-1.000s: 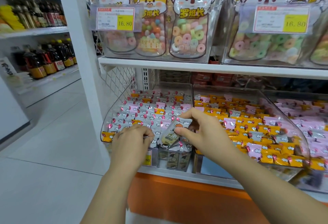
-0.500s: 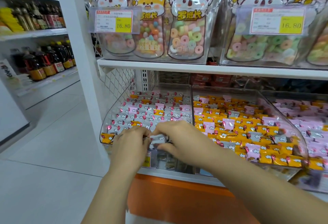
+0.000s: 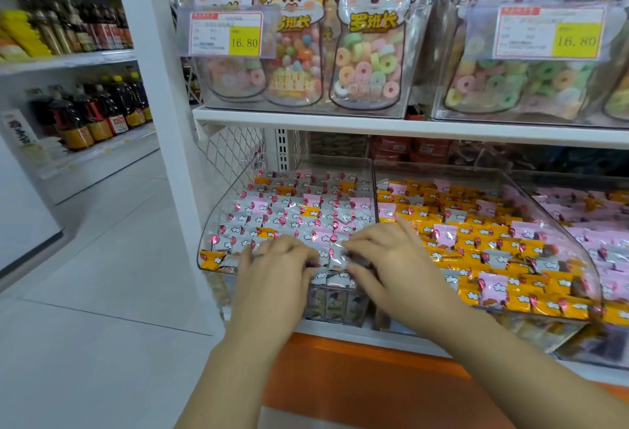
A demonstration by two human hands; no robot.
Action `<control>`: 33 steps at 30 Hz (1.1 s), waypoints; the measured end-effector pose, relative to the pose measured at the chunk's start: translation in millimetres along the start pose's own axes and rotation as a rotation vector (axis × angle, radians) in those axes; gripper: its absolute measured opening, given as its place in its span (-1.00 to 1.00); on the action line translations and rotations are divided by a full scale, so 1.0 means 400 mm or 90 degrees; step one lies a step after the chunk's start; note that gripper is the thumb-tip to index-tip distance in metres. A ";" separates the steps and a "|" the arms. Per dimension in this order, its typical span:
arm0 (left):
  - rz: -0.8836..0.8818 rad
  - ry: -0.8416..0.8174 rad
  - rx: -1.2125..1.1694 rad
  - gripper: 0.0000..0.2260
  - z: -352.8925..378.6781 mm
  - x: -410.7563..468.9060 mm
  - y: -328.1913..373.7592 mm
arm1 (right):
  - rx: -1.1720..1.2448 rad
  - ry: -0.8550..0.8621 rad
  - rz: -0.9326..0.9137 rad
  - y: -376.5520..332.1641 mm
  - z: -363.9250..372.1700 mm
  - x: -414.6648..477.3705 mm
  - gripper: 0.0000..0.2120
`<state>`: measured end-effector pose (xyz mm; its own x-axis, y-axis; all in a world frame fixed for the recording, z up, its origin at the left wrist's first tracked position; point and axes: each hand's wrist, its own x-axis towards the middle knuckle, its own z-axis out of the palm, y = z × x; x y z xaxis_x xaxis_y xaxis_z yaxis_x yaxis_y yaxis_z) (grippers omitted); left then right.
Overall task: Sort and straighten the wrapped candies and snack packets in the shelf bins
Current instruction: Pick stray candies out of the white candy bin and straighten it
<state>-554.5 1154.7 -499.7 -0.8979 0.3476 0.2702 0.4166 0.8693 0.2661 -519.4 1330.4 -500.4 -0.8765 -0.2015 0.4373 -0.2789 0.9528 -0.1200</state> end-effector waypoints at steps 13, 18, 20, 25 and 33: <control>0.016 -0.310 0.088 -0.48 0.050 -0.029 0.059 | -0.086 -0.024 -0.059 0.017 0.021 -0.033 -0.76; 0.019 -0.142 -0.083 -0.67 0.014 -0.020 0.035 | -0.119 -0.061 -0.089 0.009 -0.001 -0.034 -0.77; 0.006 -0.058 -0.162 -0.74 -0.002 -0.012 0.002 | -0.118 -0.053 -0.076 -0.001 -0.008 -0.021 -0.78; -0.093 0.151 -0.186 -0.77 -0.009 0.004 -0.107 | 0.048 -0.056 -0.008 -0.072 -0.011 0.042 -0.77; -0.156 0.057 -0.086 -0.58 0.044 0.008 -0.105 | 0.218 -0.108 0.145 -0.129 0.088 0.171 -0.71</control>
<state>-577.3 1125.3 -526.4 -0.9606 0.0959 0.2610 0.2095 0.8667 0.4527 -578.7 1259.4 -495.8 -0.9745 -0.0572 0.2168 -0.1607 0.8524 -0.4975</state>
